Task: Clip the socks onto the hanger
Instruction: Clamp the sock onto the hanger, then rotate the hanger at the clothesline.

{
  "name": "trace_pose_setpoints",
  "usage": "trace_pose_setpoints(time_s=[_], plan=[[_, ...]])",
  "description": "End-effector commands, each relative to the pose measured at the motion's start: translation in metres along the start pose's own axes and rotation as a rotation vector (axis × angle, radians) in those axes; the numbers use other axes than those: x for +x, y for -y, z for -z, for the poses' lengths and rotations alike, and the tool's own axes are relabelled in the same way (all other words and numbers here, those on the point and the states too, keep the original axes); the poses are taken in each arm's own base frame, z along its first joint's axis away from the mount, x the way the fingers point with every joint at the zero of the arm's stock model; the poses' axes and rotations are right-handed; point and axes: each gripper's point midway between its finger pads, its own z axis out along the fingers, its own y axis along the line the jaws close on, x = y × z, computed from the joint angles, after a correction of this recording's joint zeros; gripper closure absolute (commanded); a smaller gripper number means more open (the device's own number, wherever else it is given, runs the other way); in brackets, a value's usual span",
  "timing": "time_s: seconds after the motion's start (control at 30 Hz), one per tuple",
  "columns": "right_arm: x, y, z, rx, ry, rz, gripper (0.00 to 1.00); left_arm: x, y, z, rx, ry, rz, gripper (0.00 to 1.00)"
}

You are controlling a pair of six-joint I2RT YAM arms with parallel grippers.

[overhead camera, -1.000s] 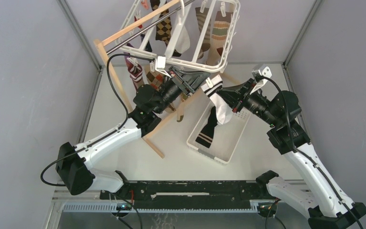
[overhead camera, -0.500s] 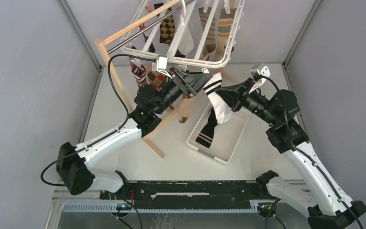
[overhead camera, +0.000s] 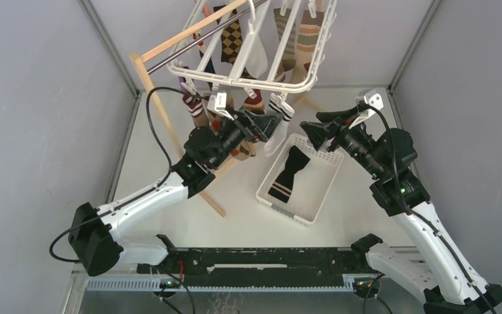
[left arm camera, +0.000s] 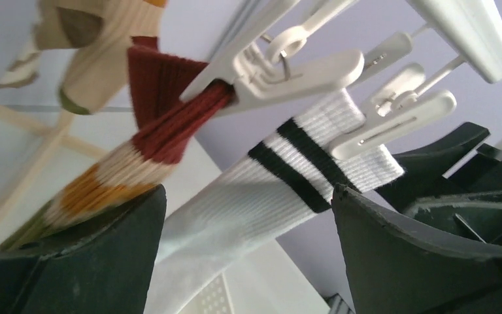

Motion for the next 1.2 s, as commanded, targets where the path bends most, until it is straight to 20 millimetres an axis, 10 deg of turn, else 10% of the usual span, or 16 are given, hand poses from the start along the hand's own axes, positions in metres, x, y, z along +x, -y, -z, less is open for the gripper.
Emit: trace_pose_setpoints(time_s=[0.0, 0.1, 0.4, 0.77, 0.97, 1.17], plan=[[0.004, 0.039, 0.006, 0.206, 0.025, -0.002, 0.42, -0.036, -0.013, 0.025, -0.089, 0.127, -0.094, 0.02], [0.013, 0.066, 0.008, 0.343, 0.016, -0.024, 1.0, -0.05, -0.012, 0.041, -0.108, 0.167, -0.115, 0.02], [0.02, 0.073, -0.017, 0.336, 0.021, -0.056, 1.0, -0.079, -0.017, 0.081, -0.22, 0.234, -0.12, 0.01], [-0.007, 0.067, -0.018, 0.324, 0.114, -0.017, 0.91, -0.09, 0.076, 0.102, 0.027, 0.136, -0.075, 0.02], [-0.005, 0.062, -0.02, 0.295, 0.103, -0.023, 0.9, -0.075, 0.132, 0.08, 0.172, 0.099, -0.142, 0.02], [-0.014, 0.062, -0.007, 0.312, 0.124, 0.007, 0.91, -0.038, 0.145, 0.027, 0.147, 0.016, -0.283, 0.02]])
